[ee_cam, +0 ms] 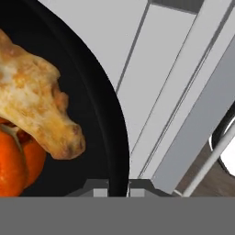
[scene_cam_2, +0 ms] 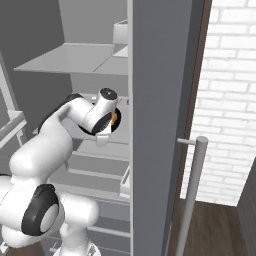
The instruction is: Pick the chicken drumstick and squash from their plates and place them in the bowl. Then put the bowl in the fridge.
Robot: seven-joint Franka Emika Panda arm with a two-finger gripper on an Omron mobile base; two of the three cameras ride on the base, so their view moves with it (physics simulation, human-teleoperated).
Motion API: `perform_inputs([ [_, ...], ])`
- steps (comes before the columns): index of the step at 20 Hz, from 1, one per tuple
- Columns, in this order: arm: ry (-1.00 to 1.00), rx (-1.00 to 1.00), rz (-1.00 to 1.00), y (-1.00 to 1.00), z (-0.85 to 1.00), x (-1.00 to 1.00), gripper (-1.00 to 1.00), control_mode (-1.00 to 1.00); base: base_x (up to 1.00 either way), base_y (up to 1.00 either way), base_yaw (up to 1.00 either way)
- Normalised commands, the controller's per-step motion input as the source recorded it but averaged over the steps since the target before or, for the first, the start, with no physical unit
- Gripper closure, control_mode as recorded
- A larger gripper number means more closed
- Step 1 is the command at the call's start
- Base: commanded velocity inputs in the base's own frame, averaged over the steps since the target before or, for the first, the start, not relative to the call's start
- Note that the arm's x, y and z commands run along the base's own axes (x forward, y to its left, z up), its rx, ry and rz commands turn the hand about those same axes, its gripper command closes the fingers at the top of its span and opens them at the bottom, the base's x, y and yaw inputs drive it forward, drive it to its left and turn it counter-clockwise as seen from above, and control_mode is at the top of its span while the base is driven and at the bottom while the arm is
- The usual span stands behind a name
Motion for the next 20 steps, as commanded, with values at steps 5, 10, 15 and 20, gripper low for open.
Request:
perform_inputs([
  [5, -0.02, 0.06, 0.00, 0.00, -0.46, 0.43, 1.00, -1.00, 0.00, 0.00, 0.00],
  [10, 0.00, 0.00, 0.00, 0.00, -0.37, 0.44, 1.00, -1.00, 0.00, 0.00, 0.00],
  [15, 0.00, 0.00, 0.00, 0.00, -0.24, 0.54, 1.00, -1.00, 0.00, 0.00, 0.00],
  [20, 0.00, 0.00, 0.00, 0.00, -0.15, 0.63, 1.00, -1.00, 0.00, 0.00, 0.00],
])
